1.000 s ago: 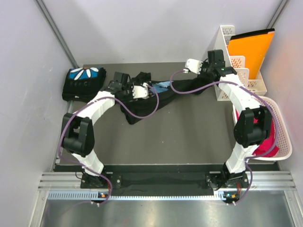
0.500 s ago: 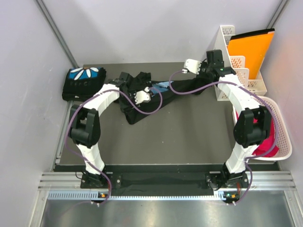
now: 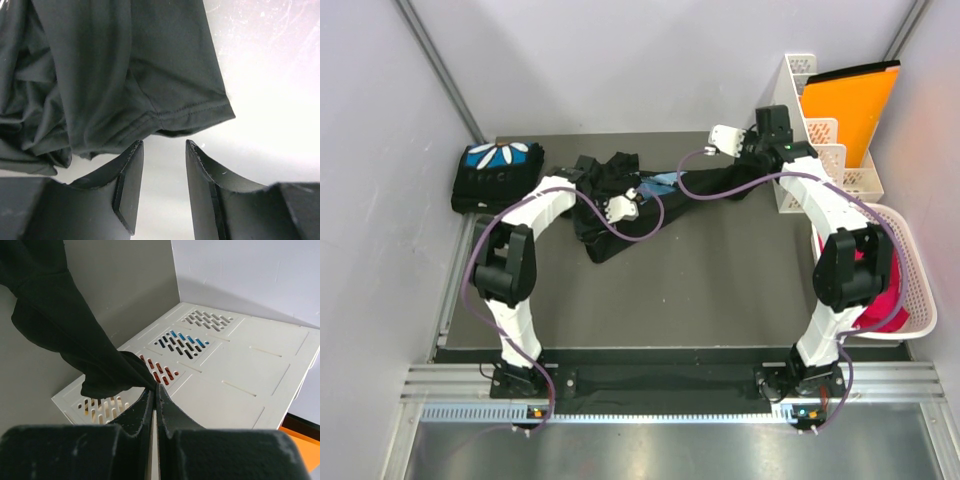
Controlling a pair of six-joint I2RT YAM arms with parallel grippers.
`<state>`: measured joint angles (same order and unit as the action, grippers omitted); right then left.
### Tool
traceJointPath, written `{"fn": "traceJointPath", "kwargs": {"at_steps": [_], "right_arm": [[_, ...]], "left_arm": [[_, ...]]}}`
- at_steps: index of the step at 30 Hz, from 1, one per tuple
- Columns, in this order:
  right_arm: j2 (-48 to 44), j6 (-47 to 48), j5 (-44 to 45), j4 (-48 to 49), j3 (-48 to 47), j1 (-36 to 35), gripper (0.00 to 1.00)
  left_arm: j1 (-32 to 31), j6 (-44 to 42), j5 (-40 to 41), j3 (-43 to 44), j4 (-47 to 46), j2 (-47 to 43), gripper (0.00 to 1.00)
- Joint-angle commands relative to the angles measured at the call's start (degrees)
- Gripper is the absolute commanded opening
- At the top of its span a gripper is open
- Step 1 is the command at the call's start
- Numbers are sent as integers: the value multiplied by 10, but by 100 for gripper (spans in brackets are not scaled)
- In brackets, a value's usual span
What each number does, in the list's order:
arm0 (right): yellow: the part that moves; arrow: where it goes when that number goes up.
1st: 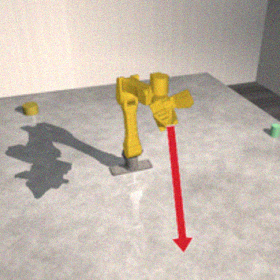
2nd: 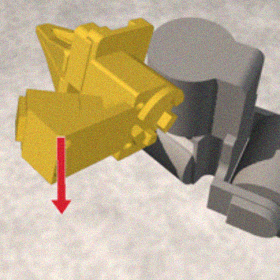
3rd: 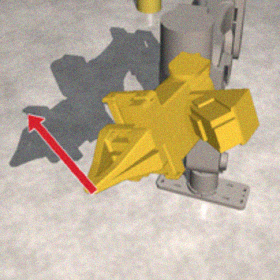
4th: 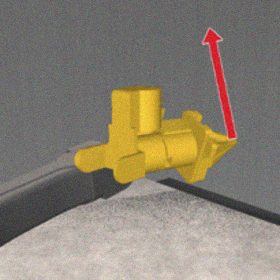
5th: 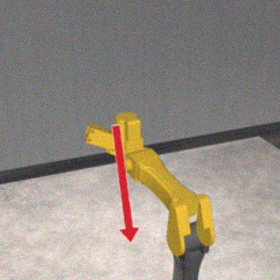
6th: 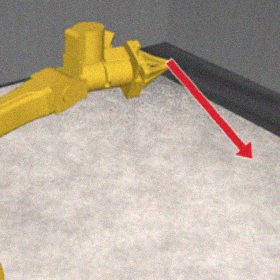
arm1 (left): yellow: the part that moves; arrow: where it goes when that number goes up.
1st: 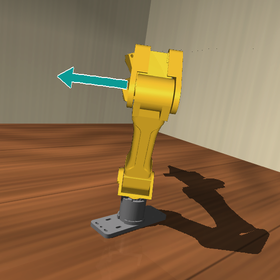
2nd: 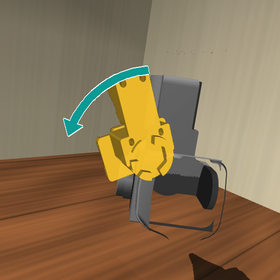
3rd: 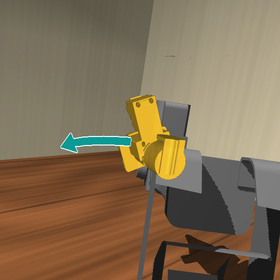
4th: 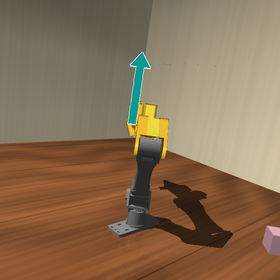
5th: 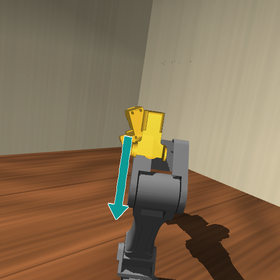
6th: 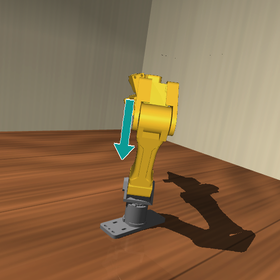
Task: Fold and stack the t-shirts
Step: Flatten the tshirt out
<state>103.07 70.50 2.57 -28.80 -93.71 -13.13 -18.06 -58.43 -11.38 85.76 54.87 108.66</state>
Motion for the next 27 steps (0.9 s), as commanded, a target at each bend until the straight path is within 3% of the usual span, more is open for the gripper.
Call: {"fn": "traceJointPath", "kwargs": {"at_steps": [1, 11, 21, 27], "right_arm": [[4, 4, 2, 18, -16, -9, 0], [9, 3, 2, 16, -20, -11, 0], [16, 5, 3, 16, -24, -12, 0], [20, 11, 8, 20, -24, -12, 0]], "left_arm": [[0, 1, -24, 18, 7, 19, 45], [-1, 20, 7, 8, -52, 40, 45], [-2, 21, 9, 9, -54, 63, 45], [-7, 16, 14, 13, -43, 65, 63]]}}
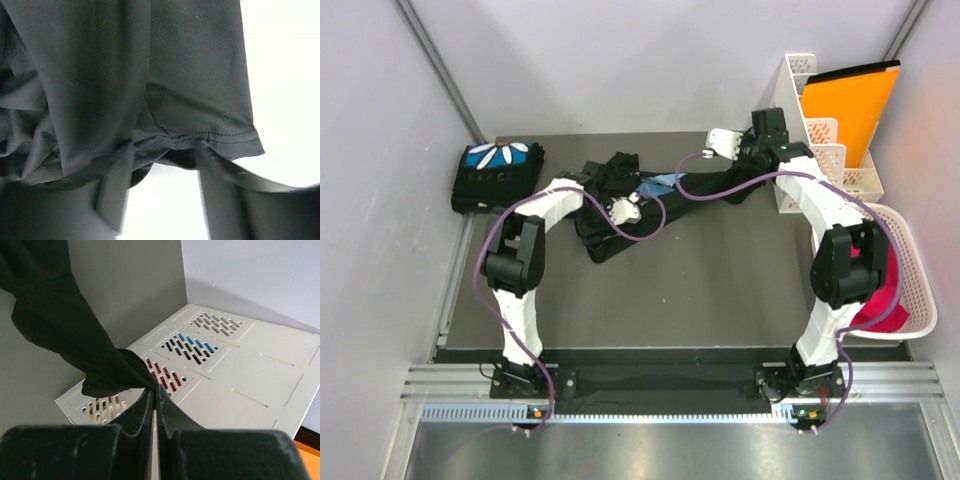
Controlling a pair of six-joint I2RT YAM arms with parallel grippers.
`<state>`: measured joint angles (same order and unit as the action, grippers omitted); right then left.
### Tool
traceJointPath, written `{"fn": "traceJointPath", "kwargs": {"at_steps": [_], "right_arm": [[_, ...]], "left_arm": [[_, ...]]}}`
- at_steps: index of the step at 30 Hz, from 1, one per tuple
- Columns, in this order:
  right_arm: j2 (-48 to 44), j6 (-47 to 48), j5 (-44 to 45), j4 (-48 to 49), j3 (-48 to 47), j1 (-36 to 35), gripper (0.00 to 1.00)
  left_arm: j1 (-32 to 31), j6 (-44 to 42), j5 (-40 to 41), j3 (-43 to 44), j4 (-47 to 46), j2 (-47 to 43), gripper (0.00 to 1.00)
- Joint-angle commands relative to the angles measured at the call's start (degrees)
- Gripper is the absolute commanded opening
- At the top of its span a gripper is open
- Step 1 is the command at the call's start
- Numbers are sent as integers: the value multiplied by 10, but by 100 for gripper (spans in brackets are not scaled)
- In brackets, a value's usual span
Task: Fold and stack the t-shirts
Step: Flatten the tshirt out
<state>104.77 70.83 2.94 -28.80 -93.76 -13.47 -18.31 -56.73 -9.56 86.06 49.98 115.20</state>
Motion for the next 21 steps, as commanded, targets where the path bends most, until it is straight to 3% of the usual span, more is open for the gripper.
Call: {"fn": "traceJointPath", "kwargs": {"at_steps": [1, 3, 9, 13, 16, 17, 21], "right_arm": [[3, 7, 4, 20, -24, -9, 0], [4, 7, 2, 22, -26, -9, 0], [12, 5, 0, 22, -35, -9, 0], [12, 5, 0, 22, -38, -10, 0], [12, 5, -1, 21, -40, -9, 0], [12, 5, -1, 21, -39, -10, 0], [9, 10, 0, 18, -35, -9, 0]], "left_arm": [[-4, -2, -4, 12, 6, -1, 65], [-4, -3, -5, 16, 6, -1, 70], [-7, 3, -3, 24, 3, 19, 66], [-10, 10, -4, 23, -1, 30, 51], [-12, 14, -3, 24, -1, 38, 27], [-12, 17, -2, 24, -1, 37, 3], [-14, 23, 7, 23, -11, 24, 0]]}}
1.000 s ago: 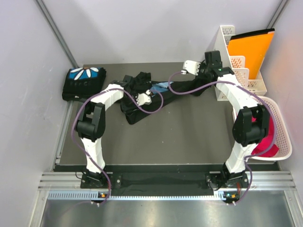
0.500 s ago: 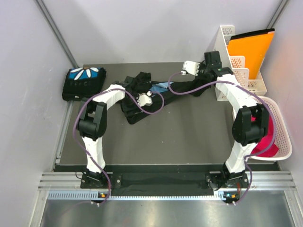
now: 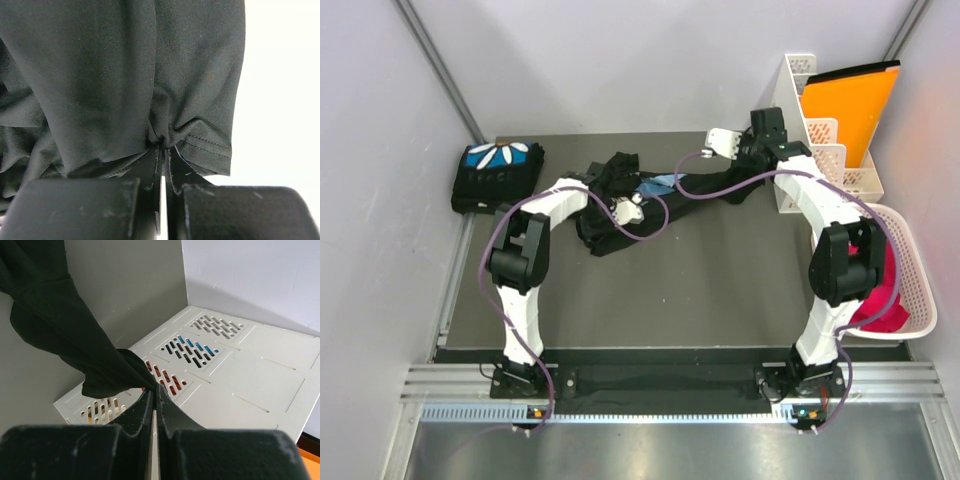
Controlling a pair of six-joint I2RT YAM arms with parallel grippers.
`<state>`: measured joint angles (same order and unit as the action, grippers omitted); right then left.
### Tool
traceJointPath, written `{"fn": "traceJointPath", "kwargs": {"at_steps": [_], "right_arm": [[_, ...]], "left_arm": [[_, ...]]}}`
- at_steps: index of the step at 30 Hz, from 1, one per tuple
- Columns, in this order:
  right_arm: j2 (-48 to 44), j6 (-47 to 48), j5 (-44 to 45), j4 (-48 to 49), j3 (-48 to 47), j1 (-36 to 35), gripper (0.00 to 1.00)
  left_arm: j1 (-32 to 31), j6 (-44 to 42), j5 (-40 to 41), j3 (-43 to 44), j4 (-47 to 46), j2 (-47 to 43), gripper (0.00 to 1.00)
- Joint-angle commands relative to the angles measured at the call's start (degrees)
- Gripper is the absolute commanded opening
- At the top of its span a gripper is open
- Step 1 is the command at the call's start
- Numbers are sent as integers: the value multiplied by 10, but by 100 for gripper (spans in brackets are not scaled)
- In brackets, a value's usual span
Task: Fold and stack the t-shirts
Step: Flatten the tshirt out
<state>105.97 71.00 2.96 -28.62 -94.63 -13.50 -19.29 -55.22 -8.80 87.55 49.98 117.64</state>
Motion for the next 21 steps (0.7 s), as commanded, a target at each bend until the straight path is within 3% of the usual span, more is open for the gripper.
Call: {"fn": "traceJointPath", "kwargs": {"at_steps": [1, 8, 15, 21], "right_arm": [[-3, 8, 0, 16, -26, -9, 0], [-2, 8, 0, 17, -26, -9, 0], [-2, 5, 0, 16, -26, -13, 0], [0, 5, 2, 11, -22, -17, 0]], "left_arm": [[-4, 12, 4, 10, -13, -5, 0], [-5, 6, 40, 37, 2, -64, 0], [-6, 20, 76, 118, 1, -130, 0], [-15, 12, 83, 124, -11, -183, 0]]}}
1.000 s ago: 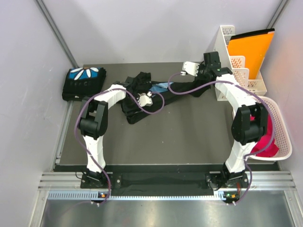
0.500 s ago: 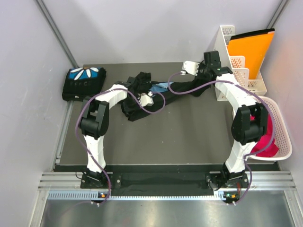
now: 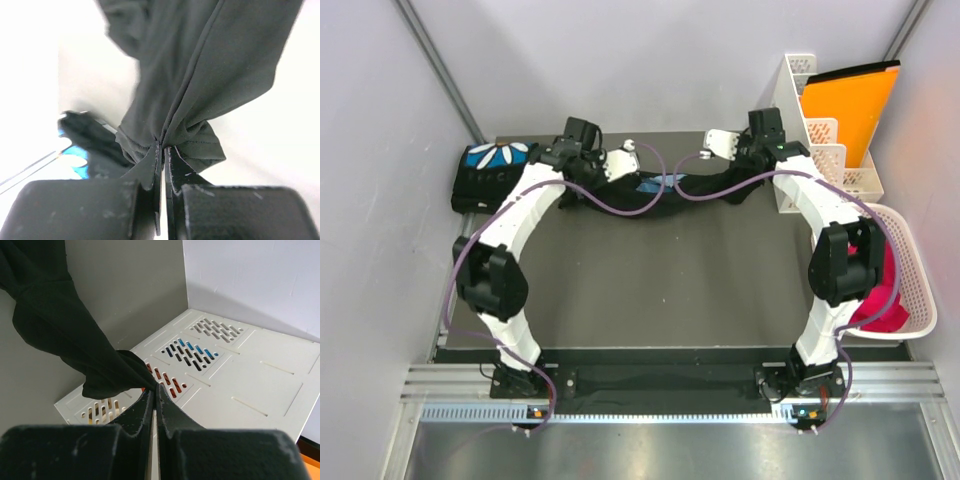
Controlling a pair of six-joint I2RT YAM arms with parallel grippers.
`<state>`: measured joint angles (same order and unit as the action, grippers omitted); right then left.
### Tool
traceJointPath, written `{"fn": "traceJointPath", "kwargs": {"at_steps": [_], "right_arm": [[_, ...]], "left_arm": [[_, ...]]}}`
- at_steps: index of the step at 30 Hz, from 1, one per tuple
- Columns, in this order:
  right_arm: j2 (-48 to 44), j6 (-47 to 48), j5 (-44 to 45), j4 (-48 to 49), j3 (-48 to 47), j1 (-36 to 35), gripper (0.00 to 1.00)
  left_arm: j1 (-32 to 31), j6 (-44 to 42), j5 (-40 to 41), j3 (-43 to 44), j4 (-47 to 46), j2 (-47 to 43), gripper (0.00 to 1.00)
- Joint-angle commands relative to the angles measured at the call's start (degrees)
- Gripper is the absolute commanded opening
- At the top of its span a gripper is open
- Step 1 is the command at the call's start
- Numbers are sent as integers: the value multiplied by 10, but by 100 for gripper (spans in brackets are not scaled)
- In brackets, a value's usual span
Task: Fold and stack the t-shirts
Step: Flatten the tshirt out
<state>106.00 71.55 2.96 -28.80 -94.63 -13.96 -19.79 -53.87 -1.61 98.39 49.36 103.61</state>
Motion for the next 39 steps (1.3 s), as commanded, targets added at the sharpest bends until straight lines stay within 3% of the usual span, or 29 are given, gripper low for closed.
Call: {"fn": "traceJointPath", "kwargs": {"at_steps": [1, 9, 15, 18, 24, 25, 26, 27, 28, 34, 39], "right_arm": [[0, -1, 2, 15, -22, -12, 0], [4, 6, 69, 81, -27, -6, 0], [-2, -15, 115, 148, -20, 8, 0], [-3, -20, 117, 146, -17, 10, 0], [-10, -25, 110, 147, -7, 9, 0], [-10, -26, 109, 147, -7, 9, 0], [-10, -26, 110, 147, -6, 9, 0], [-10, -26, 110, 147, -6, 9, 0], [-11, -28, 109, 148, -6, 9, 0], [-13, -29, 108, 146, -5, 9, 0], [-18, -29, 110, 147, 4, 9, 0]], "left_arm": [[-10, -6, 30, 15, -4, -47, 0], [-7, -32, 108, 7, -33, -85, 0], [12, -59, 171, -83, -242, -154, 0], [12, -46, 171, -87, -309, -175, 0], [12, -33, 129, -95, -324, -200, 1], [12, -34, 125, -99, -321, -201, 11], [12, -31, 116, -102, -316, -202, 35], [12, -33, 119, -104, -310, -200, 3], [12, -29, 121, -107, -306, -199, 0], [20, -8, 77, -105, -261, -191, 0], [22, -23, 88, -116, -284, -194, 0]]}}
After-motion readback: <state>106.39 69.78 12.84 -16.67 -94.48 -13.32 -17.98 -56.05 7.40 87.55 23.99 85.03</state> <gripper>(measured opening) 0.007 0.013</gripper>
